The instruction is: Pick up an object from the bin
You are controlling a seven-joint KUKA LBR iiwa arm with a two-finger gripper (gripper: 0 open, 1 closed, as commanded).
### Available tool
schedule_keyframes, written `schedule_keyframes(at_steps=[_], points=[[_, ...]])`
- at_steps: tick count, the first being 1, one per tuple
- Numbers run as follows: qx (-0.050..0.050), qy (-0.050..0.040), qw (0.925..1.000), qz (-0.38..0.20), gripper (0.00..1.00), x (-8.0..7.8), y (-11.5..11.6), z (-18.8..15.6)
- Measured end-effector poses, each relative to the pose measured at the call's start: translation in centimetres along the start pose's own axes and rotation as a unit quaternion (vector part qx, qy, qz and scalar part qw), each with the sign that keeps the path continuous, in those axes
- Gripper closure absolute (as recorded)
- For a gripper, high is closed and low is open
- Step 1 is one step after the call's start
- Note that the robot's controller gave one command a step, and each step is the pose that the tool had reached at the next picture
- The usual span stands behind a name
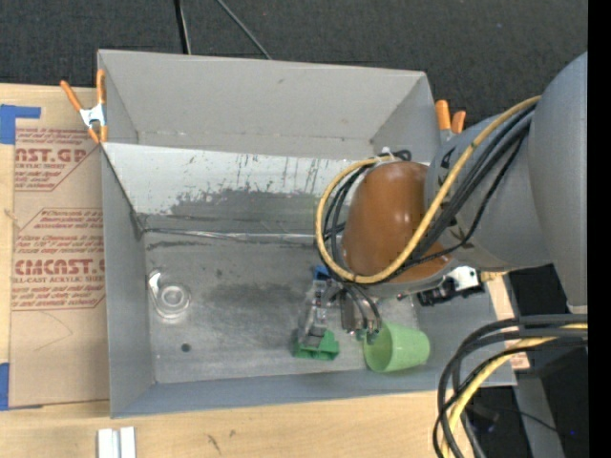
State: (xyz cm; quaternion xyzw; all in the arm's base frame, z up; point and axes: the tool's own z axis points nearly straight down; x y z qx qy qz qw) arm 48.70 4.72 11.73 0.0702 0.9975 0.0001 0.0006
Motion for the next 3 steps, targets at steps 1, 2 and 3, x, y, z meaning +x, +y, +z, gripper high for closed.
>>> schedule_keyframes(at_steps=[1, 2, 3], points=[[0.000, 0.0008, 1.0000, 0.000, 0.00, 0.0, 0.0, 0.1], [0.000, 0.0015, 0.9976, -0.069, 0.00, -0.4, 0.0, 2.0], [0.000, 0.0017, 0.9743, -0.225, 0.00, -0.9, 0.1, 4.2]])
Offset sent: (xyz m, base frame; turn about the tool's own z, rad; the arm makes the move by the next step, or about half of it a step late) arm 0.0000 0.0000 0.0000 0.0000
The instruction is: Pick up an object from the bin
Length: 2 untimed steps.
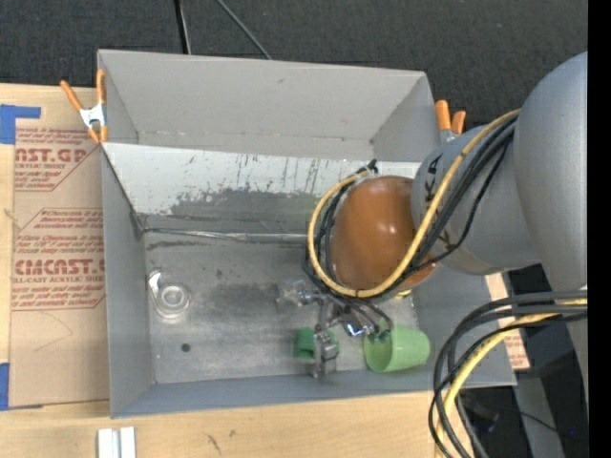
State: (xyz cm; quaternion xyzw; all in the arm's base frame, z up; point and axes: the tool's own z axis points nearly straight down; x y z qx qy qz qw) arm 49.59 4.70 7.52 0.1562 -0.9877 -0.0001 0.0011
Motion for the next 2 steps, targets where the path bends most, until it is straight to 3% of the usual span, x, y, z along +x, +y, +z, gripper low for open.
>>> schedule_keyframes(at_steps=[1, 2], points=[[0.000, -0.0013, 1.0000, 0.001, 1.00, -0.1, 0.0, -0.1], [0.001, -0.0061, 0.9989, -0.047, 1.00, -0.7, 1.6, -15.7]])
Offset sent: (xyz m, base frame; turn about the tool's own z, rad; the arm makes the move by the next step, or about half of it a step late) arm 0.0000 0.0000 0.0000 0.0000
